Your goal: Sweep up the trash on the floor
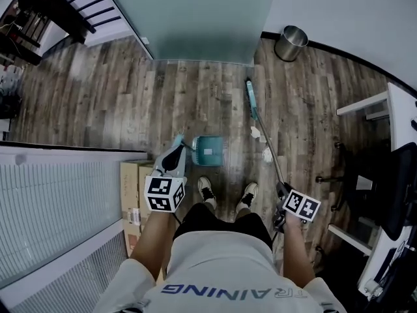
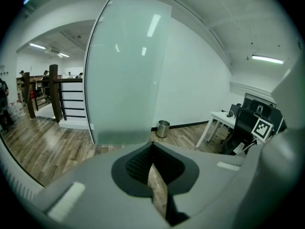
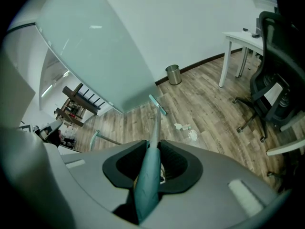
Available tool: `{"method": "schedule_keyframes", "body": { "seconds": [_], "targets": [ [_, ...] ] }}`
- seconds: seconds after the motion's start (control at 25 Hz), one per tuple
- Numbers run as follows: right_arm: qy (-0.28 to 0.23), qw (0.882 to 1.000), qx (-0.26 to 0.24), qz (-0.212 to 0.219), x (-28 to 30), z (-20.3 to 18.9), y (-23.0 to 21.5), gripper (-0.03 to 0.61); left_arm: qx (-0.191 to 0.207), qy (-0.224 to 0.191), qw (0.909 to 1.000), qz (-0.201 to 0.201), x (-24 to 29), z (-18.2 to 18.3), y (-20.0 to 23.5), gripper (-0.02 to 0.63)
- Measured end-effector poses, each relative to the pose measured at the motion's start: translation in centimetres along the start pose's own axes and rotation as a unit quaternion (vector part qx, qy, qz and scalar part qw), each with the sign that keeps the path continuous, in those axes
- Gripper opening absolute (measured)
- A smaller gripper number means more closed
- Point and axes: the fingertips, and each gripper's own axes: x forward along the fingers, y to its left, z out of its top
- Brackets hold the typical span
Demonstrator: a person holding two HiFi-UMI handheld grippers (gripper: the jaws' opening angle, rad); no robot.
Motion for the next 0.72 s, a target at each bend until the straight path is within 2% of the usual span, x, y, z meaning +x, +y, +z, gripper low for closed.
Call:
{"method": "schedule_keyframes", "body": {
  "seconds": [0.12, 0.2, 0.36, 0.52, 0.72],
  "targets": [
    [0.008, 1.0, 0.001, 0.001, 0.3, -0.3, -0.5, 0.109, 0.003, 0.013, 0.9999, -0.002, 0.6, -0.8, 0.2, 0.015],
    [0.013, 1.0, 0.004, -0.002, 0.7, -0.4, -0.9, 0.109, 0.004, 0.033, 0.9994, -0.012, 1.5, -1.6, 0.2, 0.151],
    [0.023, 1.0, 0.006, -0.004, 1.2, -0.8, -1.3, 0.109, 0.036, 0.075, 0.9965, -0.013, 3.2, -3.9, 1.0, 0.324],
    [0.029, 1.0, 0.009, -0.005, 1.4, -1.1, -1.6, 0.109, 0.06, 0.142, 0.9881, 0.003, 5.4, -7.0, 2.9, 0.364],
    [0.035, 0.999, 0.014, -0.012, 1.8, -1.5, -1.9, 0.109, 0.076, 0.239, 0.968, 0.01, 8.4, -11.0, 5.6, 0.382]
  ]
}}
